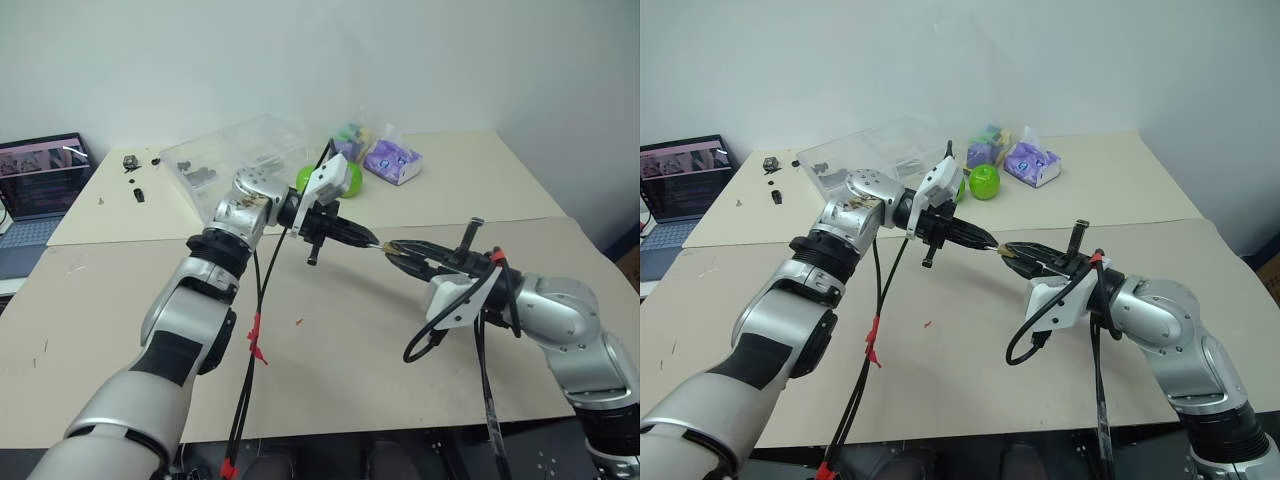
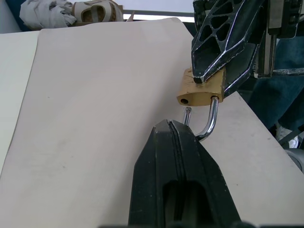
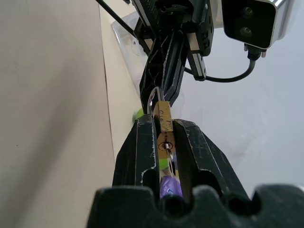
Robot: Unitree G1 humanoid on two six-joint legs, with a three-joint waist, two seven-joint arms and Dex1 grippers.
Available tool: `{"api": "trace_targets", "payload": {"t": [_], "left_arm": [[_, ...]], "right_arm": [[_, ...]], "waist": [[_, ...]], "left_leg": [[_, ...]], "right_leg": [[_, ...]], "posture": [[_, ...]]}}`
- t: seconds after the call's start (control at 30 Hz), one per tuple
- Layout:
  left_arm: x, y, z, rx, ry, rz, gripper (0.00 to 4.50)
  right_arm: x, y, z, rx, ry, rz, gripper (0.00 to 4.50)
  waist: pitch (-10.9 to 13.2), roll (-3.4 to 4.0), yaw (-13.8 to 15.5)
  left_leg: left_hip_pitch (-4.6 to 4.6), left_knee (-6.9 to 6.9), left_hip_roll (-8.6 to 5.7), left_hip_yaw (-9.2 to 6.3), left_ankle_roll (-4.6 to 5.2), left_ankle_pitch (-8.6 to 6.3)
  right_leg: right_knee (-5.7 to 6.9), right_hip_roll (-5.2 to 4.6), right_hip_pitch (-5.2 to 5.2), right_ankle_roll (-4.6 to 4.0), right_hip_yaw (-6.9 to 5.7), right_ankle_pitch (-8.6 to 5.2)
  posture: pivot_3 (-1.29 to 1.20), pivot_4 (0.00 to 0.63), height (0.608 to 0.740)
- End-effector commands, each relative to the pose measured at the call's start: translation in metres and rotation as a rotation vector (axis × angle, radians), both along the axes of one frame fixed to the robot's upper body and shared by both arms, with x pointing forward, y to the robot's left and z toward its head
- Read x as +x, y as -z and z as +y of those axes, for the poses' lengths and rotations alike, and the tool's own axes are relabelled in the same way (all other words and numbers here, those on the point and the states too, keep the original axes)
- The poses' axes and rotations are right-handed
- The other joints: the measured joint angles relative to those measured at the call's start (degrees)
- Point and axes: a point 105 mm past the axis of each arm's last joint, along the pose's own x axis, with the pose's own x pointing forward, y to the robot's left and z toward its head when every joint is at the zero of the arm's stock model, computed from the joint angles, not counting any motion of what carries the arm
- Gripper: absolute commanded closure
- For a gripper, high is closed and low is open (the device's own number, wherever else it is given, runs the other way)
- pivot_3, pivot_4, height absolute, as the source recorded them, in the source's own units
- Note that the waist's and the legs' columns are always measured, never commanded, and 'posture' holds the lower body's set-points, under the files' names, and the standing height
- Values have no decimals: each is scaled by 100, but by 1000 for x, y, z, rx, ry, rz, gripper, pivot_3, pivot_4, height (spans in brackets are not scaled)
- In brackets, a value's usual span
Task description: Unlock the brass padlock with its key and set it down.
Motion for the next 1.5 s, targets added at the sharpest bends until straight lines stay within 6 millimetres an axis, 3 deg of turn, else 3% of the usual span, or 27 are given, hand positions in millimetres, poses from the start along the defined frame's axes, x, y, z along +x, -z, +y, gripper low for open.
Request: {"api": "trace_targets", "payload": {"t": [0.03, 0.3, 1.5], "left_arm": [[0, -12, 0, -24, 2, -42, 4474], [4, -15, 0, -33, -18, -43, 4474], [2, -11, -4, -46, -21, -30, 4474]], "right_arm": [[-4, -8, 3, 8, -23, -37, 4284], [-4, -2, 4, 5, -20, -28, 4284], [10, -17, -13, -23, 18, -83, 4284]], "waist": [[0, 0, 1], [0, 0, -1], [0, 0, -3]], "left_leg": [[0, 0, 0, 0, 0, 0], [0, 0, -1, 0, 0, 0], [0, -1, -1, 0, 0, 0]], "right_leg": [[0, 0, 0, 0, -1, 0], [0, 0, 0, 0, 0, 0], [0, -1, 0, 0, 0, 0]], "posture": [[0, 150, 740], [0, 150, 740], [0, 150, 740]]}}
